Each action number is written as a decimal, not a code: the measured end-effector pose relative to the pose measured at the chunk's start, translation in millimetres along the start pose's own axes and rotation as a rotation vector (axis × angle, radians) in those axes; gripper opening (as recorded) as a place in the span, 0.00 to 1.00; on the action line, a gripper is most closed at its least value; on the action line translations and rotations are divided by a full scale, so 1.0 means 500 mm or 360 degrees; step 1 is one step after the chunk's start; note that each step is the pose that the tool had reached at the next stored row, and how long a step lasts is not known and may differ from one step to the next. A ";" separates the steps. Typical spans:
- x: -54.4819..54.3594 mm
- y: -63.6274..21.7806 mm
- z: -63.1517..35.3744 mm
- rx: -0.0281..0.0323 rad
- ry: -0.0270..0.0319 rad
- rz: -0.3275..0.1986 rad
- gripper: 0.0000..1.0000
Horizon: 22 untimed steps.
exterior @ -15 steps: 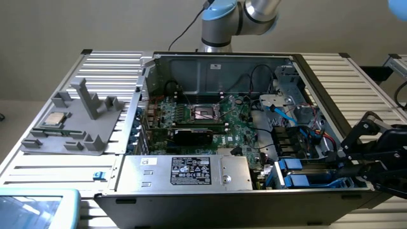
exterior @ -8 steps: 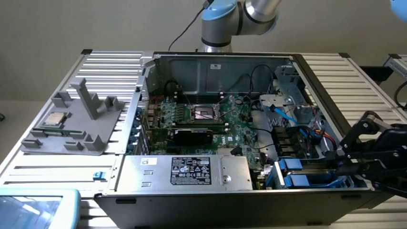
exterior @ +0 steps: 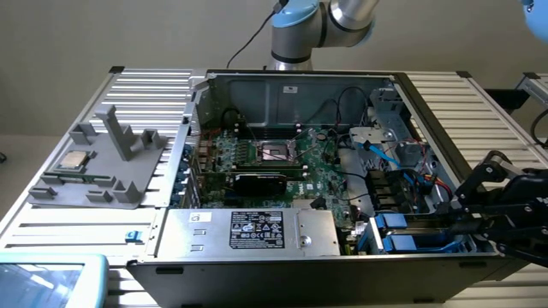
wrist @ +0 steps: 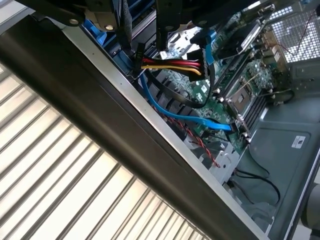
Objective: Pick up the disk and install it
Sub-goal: 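Insert the first disk wire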
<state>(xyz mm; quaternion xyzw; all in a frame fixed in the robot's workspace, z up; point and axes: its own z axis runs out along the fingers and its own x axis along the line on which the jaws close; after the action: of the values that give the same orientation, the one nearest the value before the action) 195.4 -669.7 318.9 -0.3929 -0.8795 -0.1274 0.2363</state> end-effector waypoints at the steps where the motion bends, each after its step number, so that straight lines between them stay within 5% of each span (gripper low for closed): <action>1: -0.001 0.001 0.001 -0.00005 0.00008 0.0000 0.33; 22: -0.004 0.006 0.003 -0.00011 0.00014 -0.0001 0.24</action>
<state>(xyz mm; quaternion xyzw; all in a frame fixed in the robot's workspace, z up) 198.5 -668.1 317.1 -0.3928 -0.8794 -0.1279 0.2366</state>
